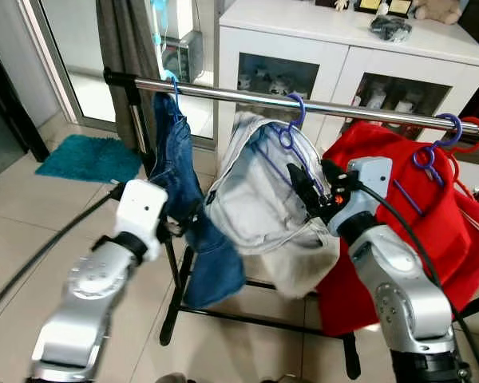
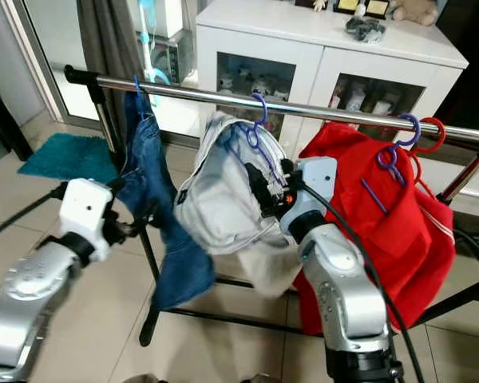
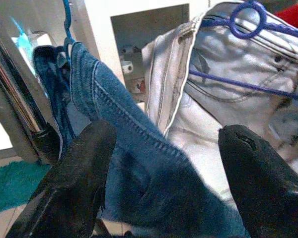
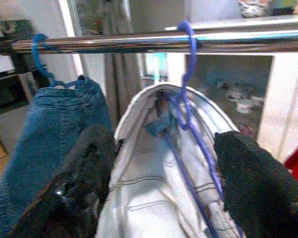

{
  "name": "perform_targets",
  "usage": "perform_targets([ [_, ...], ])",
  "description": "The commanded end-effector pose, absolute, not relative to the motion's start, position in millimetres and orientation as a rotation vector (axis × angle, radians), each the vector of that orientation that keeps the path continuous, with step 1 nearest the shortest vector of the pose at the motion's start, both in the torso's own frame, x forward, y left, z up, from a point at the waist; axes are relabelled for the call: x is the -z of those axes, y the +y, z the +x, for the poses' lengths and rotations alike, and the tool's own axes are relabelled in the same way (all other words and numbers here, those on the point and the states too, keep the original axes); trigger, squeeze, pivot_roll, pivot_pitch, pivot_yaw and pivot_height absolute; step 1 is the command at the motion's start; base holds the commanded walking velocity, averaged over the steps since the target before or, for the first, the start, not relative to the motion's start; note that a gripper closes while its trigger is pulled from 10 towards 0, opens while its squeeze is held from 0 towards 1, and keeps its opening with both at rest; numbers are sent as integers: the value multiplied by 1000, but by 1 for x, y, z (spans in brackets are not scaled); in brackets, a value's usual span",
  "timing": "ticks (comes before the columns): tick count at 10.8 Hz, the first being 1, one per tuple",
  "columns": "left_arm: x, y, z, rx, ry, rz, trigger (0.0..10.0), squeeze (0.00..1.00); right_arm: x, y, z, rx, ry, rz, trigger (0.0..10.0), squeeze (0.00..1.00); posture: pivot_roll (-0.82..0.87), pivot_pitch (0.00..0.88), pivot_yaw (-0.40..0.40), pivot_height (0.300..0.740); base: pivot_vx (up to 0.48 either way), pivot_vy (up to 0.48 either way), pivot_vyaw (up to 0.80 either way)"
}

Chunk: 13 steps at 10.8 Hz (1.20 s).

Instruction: Hang hanger

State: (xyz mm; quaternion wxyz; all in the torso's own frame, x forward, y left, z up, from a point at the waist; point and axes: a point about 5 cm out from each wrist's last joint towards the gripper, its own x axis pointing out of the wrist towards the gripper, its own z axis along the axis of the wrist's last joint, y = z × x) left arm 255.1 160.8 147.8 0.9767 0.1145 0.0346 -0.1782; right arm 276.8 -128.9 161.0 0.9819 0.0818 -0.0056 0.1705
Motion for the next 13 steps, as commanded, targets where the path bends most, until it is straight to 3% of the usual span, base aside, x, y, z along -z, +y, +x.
perform_targets([
  [1,-150,158,258,356,52,241,10000,0,-163,-129,275,-333,-11,162,10000,1000,-29,0,-37,740,0,-394,0],
  [10,-147,153,264,372,51,241,10000,0,-171,-131,288,-296,-55,184,10000,1000,-47,0,-24,740,0,-397,0],
  [13,-146,148,262,421,68,222,10000,0,-162,-137,286,-247,-20,200,10000,1000,-27,0,-15,740,0,0,0],
])
